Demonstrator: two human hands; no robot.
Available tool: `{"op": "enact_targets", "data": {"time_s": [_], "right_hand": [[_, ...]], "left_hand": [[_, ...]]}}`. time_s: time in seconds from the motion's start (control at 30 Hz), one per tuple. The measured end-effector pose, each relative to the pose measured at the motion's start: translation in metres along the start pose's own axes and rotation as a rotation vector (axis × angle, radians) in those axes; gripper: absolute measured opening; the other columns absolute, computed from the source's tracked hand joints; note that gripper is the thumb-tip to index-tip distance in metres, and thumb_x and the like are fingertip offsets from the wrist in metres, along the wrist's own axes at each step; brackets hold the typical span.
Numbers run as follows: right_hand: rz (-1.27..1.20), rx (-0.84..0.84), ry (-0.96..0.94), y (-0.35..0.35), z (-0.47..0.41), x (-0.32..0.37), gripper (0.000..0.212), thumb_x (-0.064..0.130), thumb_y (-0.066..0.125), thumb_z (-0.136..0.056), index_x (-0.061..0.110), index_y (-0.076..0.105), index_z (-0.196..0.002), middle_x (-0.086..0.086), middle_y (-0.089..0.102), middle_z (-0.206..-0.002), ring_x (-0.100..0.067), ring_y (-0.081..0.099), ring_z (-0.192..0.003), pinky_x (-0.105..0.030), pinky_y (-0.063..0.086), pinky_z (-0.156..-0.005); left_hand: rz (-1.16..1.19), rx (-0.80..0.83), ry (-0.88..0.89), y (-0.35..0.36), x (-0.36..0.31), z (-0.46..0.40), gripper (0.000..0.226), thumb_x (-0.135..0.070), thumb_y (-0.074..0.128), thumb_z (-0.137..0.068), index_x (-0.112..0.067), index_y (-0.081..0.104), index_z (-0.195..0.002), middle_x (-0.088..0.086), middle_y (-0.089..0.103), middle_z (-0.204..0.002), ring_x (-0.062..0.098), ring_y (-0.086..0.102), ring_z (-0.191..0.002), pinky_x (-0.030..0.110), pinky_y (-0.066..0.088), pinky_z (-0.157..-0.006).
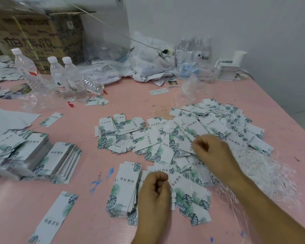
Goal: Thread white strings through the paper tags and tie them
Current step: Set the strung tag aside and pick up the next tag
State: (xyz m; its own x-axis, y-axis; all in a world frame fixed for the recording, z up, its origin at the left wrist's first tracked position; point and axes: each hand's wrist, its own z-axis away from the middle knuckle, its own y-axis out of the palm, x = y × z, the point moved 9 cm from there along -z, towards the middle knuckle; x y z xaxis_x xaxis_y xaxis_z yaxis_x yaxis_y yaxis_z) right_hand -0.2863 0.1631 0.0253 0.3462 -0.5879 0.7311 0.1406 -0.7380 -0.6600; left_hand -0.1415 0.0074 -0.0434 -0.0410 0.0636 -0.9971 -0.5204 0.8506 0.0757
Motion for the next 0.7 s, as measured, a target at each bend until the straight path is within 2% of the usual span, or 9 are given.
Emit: {"op": "enact_targets", "data": {"time_s": [0.07, 0.13, 0.2, 0.23, 0.3, 0.37, 0.43, 0.53, 0.7], "right_hand": [[0.030, 0.159, 0.048, 0.028, 0.040, -0.006, 0.003, 0.036, 0.066, -0.086, 0.037, 0.064, -0.085, 0.014, 0.063, -0.081, 0.000, 0.061, -0.072, -0.017, 0.050, -0.064], [0.235, 0.180, 0.024, 0.046, 0.063, -0.012, 0.023, 0.047, 0.066, -0.082, 0.038, 0.063, -0.102, 0.017, 0.055, -0.092, 0.002, 0.055, -0.081, -0.022, 0.048, -0.071], [0.357, 0.179, -0.003, 0.057, 0.072, -0.018, 0.042, 0.053, 0.063, -0.082, 0.037, 0.057, -0.120, 0.017, 0.046, -0.103, -0.003, 0.049, -0.095, -0.022, 0.043, -0.076], [0.353, 0.171, -0.010, 0.057, 0.073, -0.020, 0.041, 0.052, 0.064, -0.083, 0.036, 0.057, -0.120, 0.017, 0.044, -0.104, -0.004, 0.046, -0.098, -0.020, 0.041, -0.076], [0.305, 0.150, -0.022, 0.053, 0.073, -0.021, 0.023, 0.046, 0.066, -0.083, 0.035, 0.058, -0.102, 0.018, 0.042, -0.100, -0.004, 0.045, -0.095, -0.013, 0.034, -0.072], [0.260, 0.134, 0.008, 0.047, 0.072, -0.026, 0.018, 0.041, 0.069, -0.081, 0.035, 0.054, -0.088, 0.017, 0.045, -0.096, -0.003, 0.046, -0.091, -0.010, 0.034, -0.070], [0.253, 0.140, 0.033, 0.046, 0.073, -0.029, 0.023, 0.043, 0.068, -0.081, 0.034, 0.055, -0.098, 0.017, 0.047, -0.101, -0.003, 0.047, -0.096, -0.010, 0.035, -0.076], [0.317, 0.184, 0.036, 0.049, 0.073, -0.031, 0.039, 0.046, 0.064, -0.084, 0.032, 0.053, -0.119, 0.015, 0.046, -0.111, -0.005, 0.045, -0.106, -0.021, 0.040, -0.085], [0.190, 0.226, 0.109, 0.048, 0.072, -0.030, 0.032, 0.035, 0.070, -0.080, 0.032, 0.051, -0.105, 0.015, 0.047, -0.106, -0.003, 0.048, -0.100, -0.021, 0.042, -0.082]], "left_hand": [[0.021, -0.023, -0.010, -0.001, 0.003, -0.001, 0.029, 0.007, 0.056, -0.091, -0.020, 0.065, -0.088, 0.020, 0.059, -0.080, 0.013, 0.052, -0.066, 0.026, 0.045, -0.062], [0.047, -0.047, -0.013, -0.004, 0.004, -0.001, 0.030, 0.007, 0.055, -0.091, -0.021, 0.065, -0.089, 0.011, 0.058, -0.077, 0.013, 0.052, -0.066, 0.027, 0.045, -0.064], [-0.013, -0.046, 0.016, -0.004, 0.000, 0.001, 0.028, 0.007, 0.056, -0.090, -0.019, 0.064, -0.091, 0.003, 0.060, -0.075, 0.006, 0.054, -0.065, 0.018, 0.046, -0.063], [-0.041, -0.041, 0.033, -0.004, -0.001, 0.002, 0.028, 0.008, 0.056, -0.090, -0.019, 0.064, -0.091, 0.003, 0.061, -0.078, 0.003, 0.054, -0.065, 0.014, 0.046, -0.061], [-0.076, -0.036, 0.055, -0.003, -0.004, 0.003, 0.028, 0.008, 0.057, -0.090, -0.019, 0.064, -0.089, 0.002, 0.063, -0.081, 0.002, 0.056, -0.067, 0.012, 0.045, -0.061], [-0.113, -0.036, 0.082, -0.002, -0.007, 0.004, 0.028, 0.009, 0.057, -0.089, -0.018, 0.064, -0.088, 0.002, 0.064, -0.081, 0.006, 0.058, -0.069, 0.013, 0.045, -0.062], [-0.149, -0.017, 0.113, 0.002, -0.010, 0.006, 0.028, 0.010, 0.056, -0.090, -0.017, 0.063, -0.088, 0.003, 0.062, -0.080, 0.004, 0.055, -0.066, 0.013, 0.044, -0.060], [-0.211, 0.013, 0.167, 0.006, -0.016, 0.009, 0.027, 0.008, 0.054, -0.092, -0.018, 0.062, -0.089, -0.003, 0.062, -0.084, 0.004, 0.057, -0.065, 0.011, 0.043, -0.057], [-0.257, 0.017, 0.165, 0.006, -0.009, 0.010, 0.029, 0.002, 0.056, -0.093, -0.026, 0.062, -0.087, -0.005, 0.064, -0.081, 0.016, 0.058, -0.067, 0.024, 0.046, -0.058]]}}
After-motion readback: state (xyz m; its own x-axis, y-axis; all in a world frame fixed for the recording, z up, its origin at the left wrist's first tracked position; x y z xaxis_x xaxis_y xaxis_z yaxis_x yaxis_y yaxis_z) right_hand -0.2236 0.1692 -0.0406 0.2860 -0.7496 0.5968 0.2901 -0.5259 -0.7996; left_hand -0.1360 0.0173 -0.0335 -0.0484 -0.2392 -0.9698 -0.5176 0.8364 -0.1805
